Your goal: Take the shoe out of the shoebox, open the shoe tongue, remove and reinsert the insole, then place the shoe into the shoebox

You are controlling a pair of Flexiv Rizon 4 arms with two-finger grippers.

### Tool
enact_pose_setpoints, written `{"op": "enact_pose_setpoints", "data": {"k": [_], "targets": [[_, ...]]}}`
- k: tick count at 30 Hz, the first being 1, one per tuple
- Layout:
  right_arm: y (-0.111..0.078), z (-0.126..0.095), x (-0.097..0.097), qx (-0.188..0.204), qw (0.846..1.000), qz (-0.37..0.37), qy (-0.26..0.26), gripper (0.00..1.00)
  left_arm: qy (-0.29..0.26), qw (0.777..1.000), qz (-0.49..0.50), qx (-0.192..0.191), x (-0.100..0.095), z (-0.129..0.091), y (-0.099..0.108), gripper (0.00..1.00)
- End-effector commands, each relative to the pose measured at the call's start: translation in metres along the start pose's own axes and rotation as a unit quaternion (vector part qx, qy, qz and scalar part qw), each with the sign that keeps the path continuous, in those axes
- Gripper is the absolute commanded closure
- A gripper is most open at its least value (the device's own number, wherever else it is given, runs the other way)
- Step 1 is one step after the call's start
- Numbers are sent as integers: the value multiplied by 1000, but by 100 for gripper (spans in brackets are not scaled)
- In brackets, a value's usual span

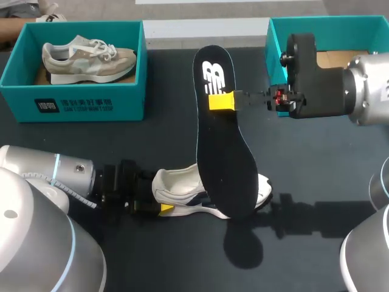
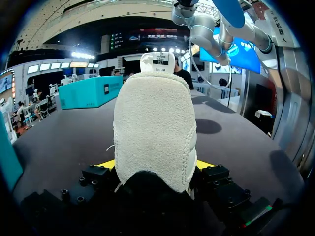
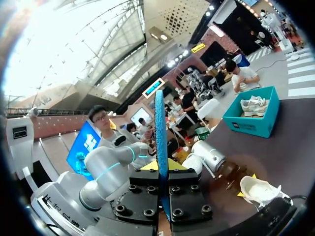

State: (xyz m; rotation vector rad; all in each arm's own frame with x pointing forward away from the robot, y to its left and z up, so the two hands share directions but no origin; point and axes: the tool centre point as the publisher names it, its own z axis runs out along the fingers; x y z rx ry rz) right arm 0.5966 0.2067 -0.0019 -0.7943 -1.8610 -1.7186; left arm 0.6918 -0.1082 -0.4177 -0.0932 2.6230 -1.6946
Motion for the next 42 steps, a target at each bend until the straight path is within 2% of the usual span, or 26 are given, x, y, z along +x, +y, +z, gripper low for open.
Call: {"op": "enact_pose_setpoints", "data": {"k": [1,2,3,4,12,16,19,33,34,35,40,42], "targets": [[-2,3,5,-4,1000,1,-4,100,6,1000,0,12,3,0,2,100],[-2,3,5,-4,1000,1,-4,100,10,1000,-2,17,5,-3,1,80],[-2,3,5,-4,1000,1,-4,100,13,1000,-6,18,6,-5,-1,10],[-2,3,5,-4,1000,1,-4,100,14,1000,-5,21,7,-7,-2,0],[-2,3,5,-4,1000,1,-4,100,13,999,-6,-33,11,-21,-9,0],[-2,3,5,-4,1000,1,-4,100,17,996,-4,-85,12,-30,-16,0],[-2,3,5,-4,1000,1,-4,100,27,989,-8,-146,15,-37,-21,0],[-2,3,5,-4,1000,1,-4,100,27,989,-8,-146,15,-37,-21,0],[-2,3,5,-4,1000,1,-4,100,10,986,-10,-164,15,-39,-26,0],[-2,3,5,-4,1000,1,-4,100,23,987,-7,-160,16,-44,-29,0],[-2,3,5,-4,1000,1,-4,100,35,976,-16,-216,13,-57,-45,0],[-2,3,5,-4,1000,1,-4,100,14,967,-24,-254,10,-59,-49,0]]}}
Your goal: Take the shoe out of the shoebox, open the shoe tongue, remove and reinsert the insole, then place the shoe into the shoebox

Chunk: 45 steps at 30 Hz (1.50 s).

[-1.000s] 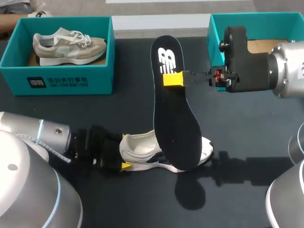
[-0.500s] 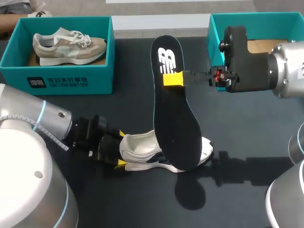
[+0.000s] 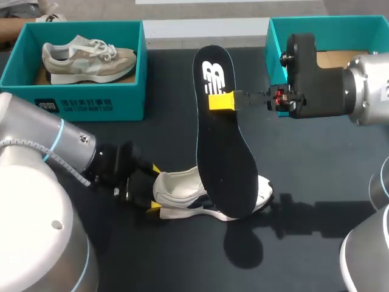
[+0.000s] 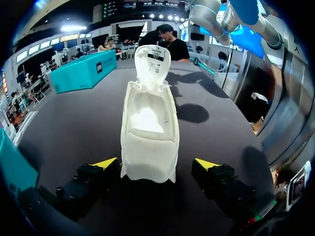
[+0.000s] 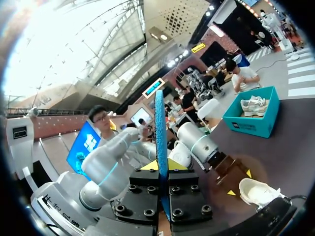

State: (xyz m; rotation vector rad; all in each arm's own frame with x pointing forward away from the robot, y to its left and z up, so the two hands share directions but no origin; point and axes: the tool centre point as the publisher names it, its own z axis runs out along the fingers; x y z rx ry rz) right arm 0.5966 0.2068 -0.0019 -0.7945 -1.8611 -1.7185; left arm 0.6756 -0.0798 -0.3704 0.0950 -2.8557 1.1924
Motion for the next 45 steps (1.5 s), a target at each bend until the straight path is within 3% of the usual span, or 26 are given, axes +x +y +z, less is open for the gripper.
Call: {"op": "enact_pose_setpoints", "data": {"k": [1,5,9,13,30,37,45], "targets": [[-2,3,5,-4,1000,1,-4,100,6,996,-18,-84,-5,-21,-14,0],[-2,3,5,-4,1000,1,-4,100,-17,986,-30,-164,-8,-25,-23,0],[-2,3,5,-4,1000,1,-4,100,-15,975,-20,-221,-2,-26,-32,0],[-2,3,5,-4,1000,1,-4,100,-73,958,-25,-275,0,-28,-35,0],[-2,3,5,-4,1000,1,-4,100,-73,958,-25,-275,0,-28,-35,0],[-2,3,5,-4,1000,1,-4,100,-78,935,-40,-344,2,-25,-42,0],[-2,3,5,-4,1000,1,-4,100,-75,940,-34,-332,-6,-19,-47,0]]}}
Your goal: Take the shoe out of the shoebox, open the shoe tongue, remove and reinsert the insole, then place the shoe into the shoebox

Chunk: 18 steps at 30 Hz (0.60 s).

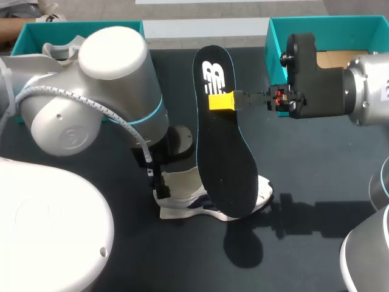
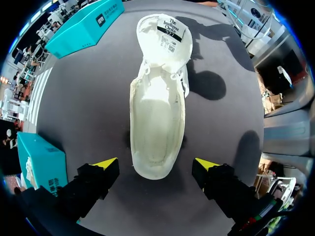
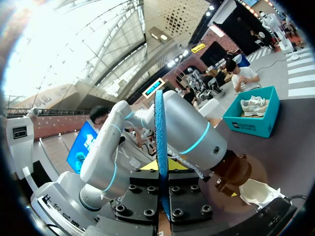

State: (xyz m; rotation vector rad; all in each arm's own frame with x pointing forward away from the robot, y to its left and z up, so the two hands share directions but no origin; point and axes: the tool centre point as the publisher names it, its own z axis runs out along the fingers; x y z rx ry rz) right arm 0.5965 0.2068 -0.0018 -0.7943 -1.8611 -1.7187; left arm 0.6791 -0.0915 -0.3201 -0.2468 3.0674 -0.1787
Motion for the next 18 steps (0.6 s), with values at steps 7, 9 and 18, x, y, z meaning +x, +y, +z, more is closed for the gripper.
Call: {"op": "enact_pose_setpoints", "data": {"k": [7,9,18], "targets": [[-2,3,5,-4,1000,1,-4,100,6,1000,-4,-2,-24,13,-31,0],[-2,3,5,-4,1000,1,-4,100,-11,1000,-8,-10,-29,17,-40,0],[-2,3,5,-4,1000,1,-4,100,-1,1000,14,15,-41,31,-79,29]]}}
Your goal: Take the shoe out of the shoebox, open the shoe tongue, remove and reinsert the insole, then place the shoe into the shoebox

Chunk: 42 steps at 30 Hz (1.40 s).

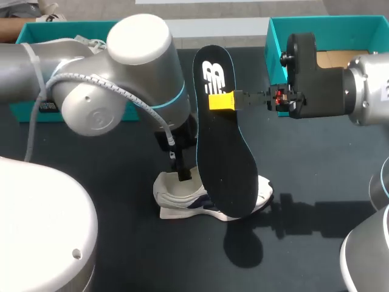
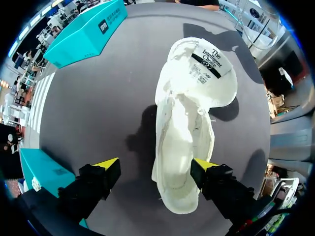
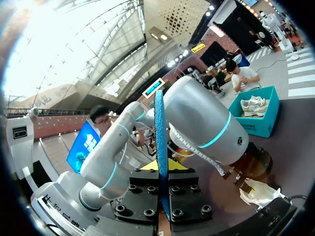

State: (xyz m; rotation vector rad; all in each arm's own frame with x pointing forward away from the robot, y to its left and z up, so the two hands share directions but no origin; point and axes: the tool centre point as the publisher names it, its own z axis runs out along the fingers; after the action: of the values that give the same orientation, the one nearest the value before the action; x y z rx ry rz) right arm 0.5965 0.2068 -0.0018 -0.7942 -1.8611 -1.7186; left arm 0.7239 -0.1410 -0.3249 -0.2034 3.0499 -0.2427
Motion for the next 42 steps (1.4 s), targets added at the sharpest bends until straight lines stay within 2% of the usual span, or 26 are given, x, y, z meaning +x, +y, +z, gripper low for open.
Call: {"op": "enact_pose_setpoints", "data": {"k": [1,3,18,22,24,25,26,27,33,35,38,39,42], "targets": [[-2,3,5,-4,1000,1,-4,100,5,1000,1,-7,-6,22,-25,35],[-2,3,5,-4,1000,1,-4,100,7,1000,2,-5,-6,27,-29,51],[-2,3,5,-4,1000,1,-4,100,35,999,-4,2,3,57,-42,52],[-2,3,5,-4,1000,1,-4,100,44,999,-7,2,5,63,-42,56],[-2,3,5,-4,1000,1,-4,100,47,999,-6,1,6,66,-42,63],[-2,3,5,-4,1000,1,-4,100,51,999,-5,0,6,67,-42,74],[-2,3,5,-4,1000,1,-4,100,55,998,-3,0,6,69,-42,91],[-2,3,5,-4,1000,1,-4,100,60,998,-2,-1,6,71,-42,100],[-2,3,5,-4,1000,1,-4,100,99,995,33,-4,9,77,-40,100],[-2,3,5,-4,1000,1,-4,100,134,988,74,-7,7,73,-39,100],[-2,3,5,-4,1000,1,-4,100,209,966,150,-12,-3,62,-39,100],[-2,3,5,-4,1000,1,-4,100,244,951,187,-20,-8,57,-40,100],[-2,3,5,-4,1000,1,-4,100,303,915,263,-38,-19,44,-45,100]]}}
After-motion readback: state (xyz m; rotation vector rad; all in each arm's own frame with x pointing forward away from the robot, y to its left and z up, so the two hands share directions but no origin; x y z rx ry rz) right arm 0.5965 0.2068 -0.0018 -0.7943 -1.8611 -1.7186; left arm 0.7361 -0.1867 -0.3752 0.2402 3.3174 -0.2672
